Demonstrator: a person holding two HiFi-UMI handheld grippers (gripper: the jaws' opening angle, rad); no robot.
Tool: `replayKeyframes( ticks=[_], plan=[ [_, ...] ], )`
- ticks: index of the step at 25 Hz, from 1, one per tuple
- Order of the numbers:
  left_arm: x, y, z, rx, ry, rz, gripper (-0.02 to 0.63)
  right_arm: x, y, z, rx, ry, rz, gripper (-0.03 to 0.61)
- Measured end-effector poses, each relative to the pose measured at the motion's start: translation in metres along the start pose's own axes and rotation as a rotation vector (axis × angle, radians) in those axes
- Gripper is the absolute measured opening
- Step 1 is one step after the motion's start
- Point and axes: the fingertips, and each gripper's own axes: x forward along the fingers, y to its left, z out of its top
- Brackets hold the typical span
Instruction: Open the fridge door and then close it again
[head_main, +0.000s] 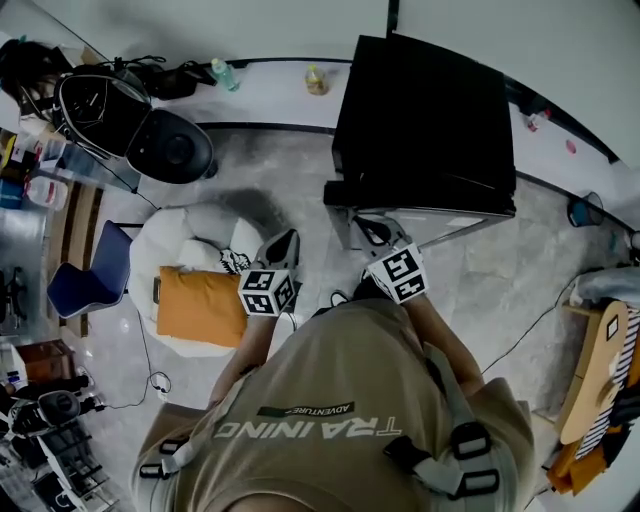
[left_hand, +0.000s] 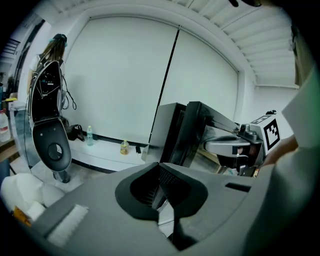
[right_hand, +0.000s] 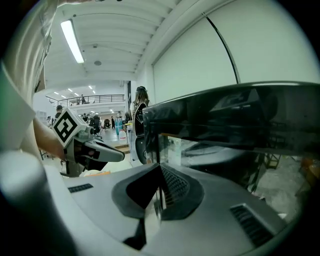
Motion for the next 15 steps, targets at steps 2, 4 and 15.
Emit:
replayKeyframes(
  ticks=[2, 4, 15],
  plan=[
    [0.004, 0.001, 0.003, 0.003, 0.009, 0.0, 0.0, 0.002, -0.002, 0.001, 0.017, -0.014, -0.003, -0.005],
    [0.01, 0.003, 0.007, 0.003, 0.018, 0.004, 0.0, 0.006, -0.005, 0.001, 0.018, -0.025, 0.004, -0.005],
    [0.047, -0.005, 0.033, 0.041, 0.046, 0.0, 0.002, 0.015, -0.022, 0.014, 0.062, -0.052, 0.063, -0.005]
  ],
)
